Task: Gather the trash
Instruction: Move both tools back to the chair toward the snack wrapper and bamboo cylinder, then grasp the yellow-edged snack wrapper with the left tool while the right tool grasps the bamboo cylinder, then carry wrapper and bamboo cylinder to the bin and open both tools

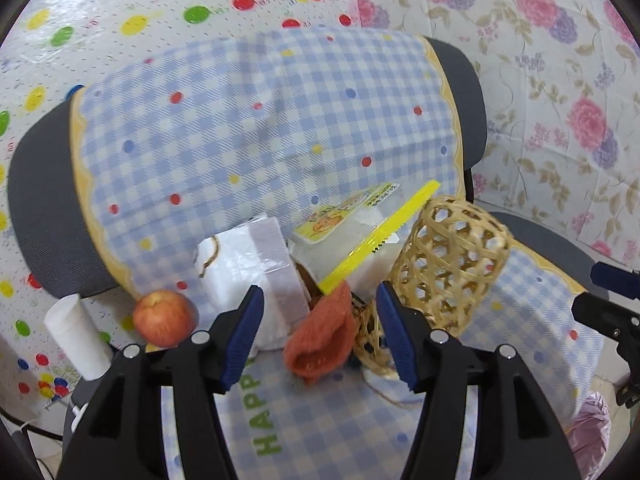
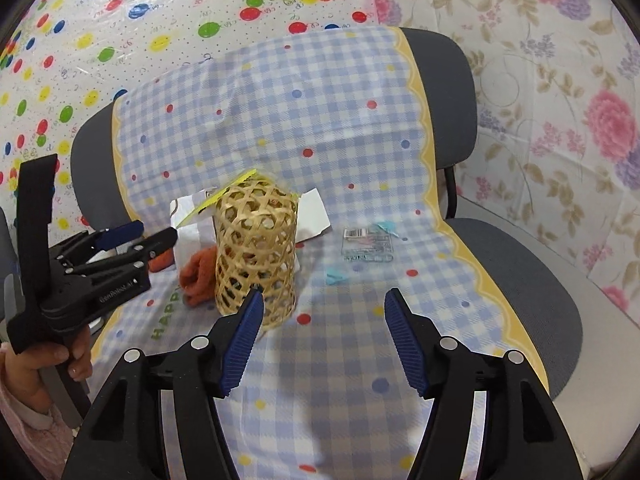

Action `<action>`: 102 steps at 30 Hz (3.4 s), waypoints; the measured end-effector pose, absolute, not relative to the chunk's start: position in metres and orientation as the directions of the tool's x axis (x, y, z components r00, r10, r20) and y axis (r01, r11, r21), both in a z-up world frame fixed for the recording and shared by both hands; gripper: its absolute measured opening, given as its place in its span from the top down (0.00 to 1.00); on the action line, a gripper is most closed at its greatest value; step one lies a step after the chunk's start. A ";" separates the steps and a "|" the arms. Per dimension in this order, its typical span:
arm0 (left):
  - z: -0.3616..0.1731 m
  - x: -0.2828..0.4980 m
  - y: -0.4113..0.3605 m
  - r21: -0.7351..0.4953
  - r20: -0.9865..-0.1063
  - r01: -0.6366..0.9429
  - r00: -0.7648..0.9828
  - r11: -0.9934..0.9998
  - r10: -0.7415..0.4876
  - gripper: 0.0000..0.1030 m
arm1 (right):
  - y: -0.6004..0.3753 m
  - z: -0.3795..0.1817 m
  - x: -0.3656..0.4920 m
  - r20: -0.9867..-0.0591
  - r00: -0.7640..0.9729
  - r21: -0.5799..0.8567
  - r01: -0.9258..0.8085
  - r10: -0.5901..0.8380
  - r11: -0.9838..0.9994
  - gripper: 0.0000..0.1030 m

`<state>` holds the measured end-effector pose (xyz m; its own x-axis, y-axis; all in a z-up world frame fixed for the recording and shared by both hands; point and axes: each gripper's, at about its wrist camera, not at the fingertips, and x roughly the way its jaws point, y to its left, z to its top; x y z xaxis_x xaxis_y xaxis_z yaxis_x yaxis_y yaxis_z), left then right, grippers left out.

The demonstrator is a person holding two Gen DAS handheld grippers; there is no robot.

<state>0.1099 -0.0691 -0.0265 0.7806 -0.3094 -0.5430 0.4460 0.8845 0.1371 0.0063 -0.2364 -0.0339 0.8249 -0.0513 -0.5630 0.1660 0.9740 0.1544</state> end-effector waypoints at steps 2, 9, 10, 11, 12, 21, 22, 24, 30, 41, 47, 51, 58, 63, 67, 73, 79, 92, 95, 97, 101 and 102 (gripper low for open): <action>-0.030 0.119 -0.076 0.141 -0.550 0.451 0.776 0.881 -0.309 0.45 | -0.240 -0.037 0.017 -0.572 0.819 0.159 0.168 -0.048 0.973 0.38; -0.037 0.149 -0.104 0.214 -0.553 0.450 0.787 0.867 -0.272 0.48 | -0.254 -0.045 0.033 -0.587 0.808 0.175 0.180 -0.045 0.968 0.38; -0.037 0.151 -0.107 0.225 -0.548 0.451 0.791 0.863 -0.271 0.51 | -0.255 -0.046 0.034 -0.588 0.808 0.177 0.184 -0.046 0.967 0.38; -0.037 0.153 -0.109 0.230 -0.546 0.453 0.793 0.861 -0.271 0.57 | -0.257 -0.047 0.034 -0.589 0.807 0.179 0.187 -0.047 0.966 0.38; -0.036 0.154 -0.111 0.233 -0.542 0.459 0.793 0.857 -0.278 0.65 | -0.258 -0.048 0.033 -0.591 0.805 0.181 0.191 -0.048 0.965 0.38; -0.021 0.142 -0.088 0.146 -0.475 0.440 0.817 0.886 -0.327 1.00 | -0.251 -0.050 0.023 -0.588 0.808 0.184 0.187 -0.044 0.965 0.37; -0.016 0.136 -0.079 0.136 -0.450 0.425 0.831 0.895 -0.326 1.00 | -0.248 -0.049 0.022 -0.585 0.810 0.182 0.181 -0.042 0.966 0.34; -0.006 0.123 -0.057 0.098 -0.407 0.396 0.853 0.913 -0.326 1.00 | -0.241 -0.048 0.019 -0.575 0.817 0.180 0.164 -0.032 0.970 0.30; 0.008 0.088 -0.001 0.007 -0.363 0.310 0.887 0.951 -0.286 1.00 | -0.222 -0.040 0.022 -0.530 0.848 0.182 0.107 0.006 0.977 0.15; -0.009 0.065 0.022 -0.044 -0.406 0.288 0.870 0.957 -0.281 1.00 | -0.213 -0.036 0.080 -0.517 0.855 0.225 0.080 0.049 0.971 0.13; -0.008 0.063 0.020 -0.050 -0.408 0.297 0.865 0.954 -0.291 1.00 | -0.222 -0.041 0.104 -0.534 0.839 0.318 0.092 0.099 0.944 0.30; -0.002 0.052 0.020 -0.055 -0.397 0.313 0.864 0.948 -0.308 1.00 | -0.214 -0.021 0.083 -0.492 0.868 0.266 0.077 0.067 0.961 0.35; 0.021 0.009 0.002 -0.061 -0.352 0.425 0.838 0.903 -0.418 1.00 | -0.206 0.034 -0.011 -0.384 0.923 0.134 0.097 -0.039 0.986 0.35; 0.016 -0.028 -0.029 -0.071 -0.366 0.538 0.770 0.840 -0.523 1.00 | -0.226 0.028 -0.078 -0.394 0.909 0.118 0.193 -0.133 0.974 0.34; -0.005 -0.057 -0.067 -0.074 -0.417 0.630 0.684 0.773 -0.598 1.00 | -0.246 0.011 -0.122 -0.426 0.878 0.123 0.293 -0.216 0.948 0.34; -0.031 -0.100 -0.112 -0.059 -0.478 0.749 0.560 0.660 -0.677 1.00 | -0.270 -0.009 -0.198 -0.458 0.803 0.073 0.463 -0.382 0.884 0.34; -0.057 -0.138 -0.141 -0.040 -0.552 0.830 0.445 0.556 -0.705 1.00 | -0.288 -0.027 -0.256 -0.479 0.703 0.017 0.607 -0.527 0.794 0.34; -0.109 -0.155 -0.185 0.005 -0.738 0.891 0.309 0.454 -0.599 0.96 | -0.304 -0.076 -0.276 -0.582 0.635 0.028 0.639 -0.508 0.769 0.30; -0.112 -0.151 -0.190 -0.013 -0.739 0.890 0.298 0.455 -0.604 0.80 | -0.306 -0.080 -0.276 -0.575 0.631 0.022 0.648 -0.521 0.761 0.23; -0.111 -0.148 -0.190 -0.031 -0.731 0.887 0.294 0.460 -0.616 0.65 | -0.308 -0.080 -0.275 -0.572 0.632 0.025 0.650 -0.523 0.760 0.22; -0.103 -0.142 -0.188 -0.034 -0.710 0.879 0.314 0.476 -0.630 0.63 | -0.310 -0.078 -0.276 -0.567 0.642 0.043 0.649 -0.516 0.759 0.22; -0.100 -0.139 -0.184 -0.032 -0.701 0.872 0.328 0.488 -0.633 0.63 | -0.310 -0.077 -0.275 -0.566 0.648 0.053 0.645 -0.509 0.762 0.22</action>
<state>-0.1388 -0.1844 -0.0999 0.3285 -0.6331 -0.7009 0.8722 0.4880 -0.0321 -0.2752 -0.3104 -0.0773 0.6483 -0.5095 -0.5657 0.6454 0.7620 0.0534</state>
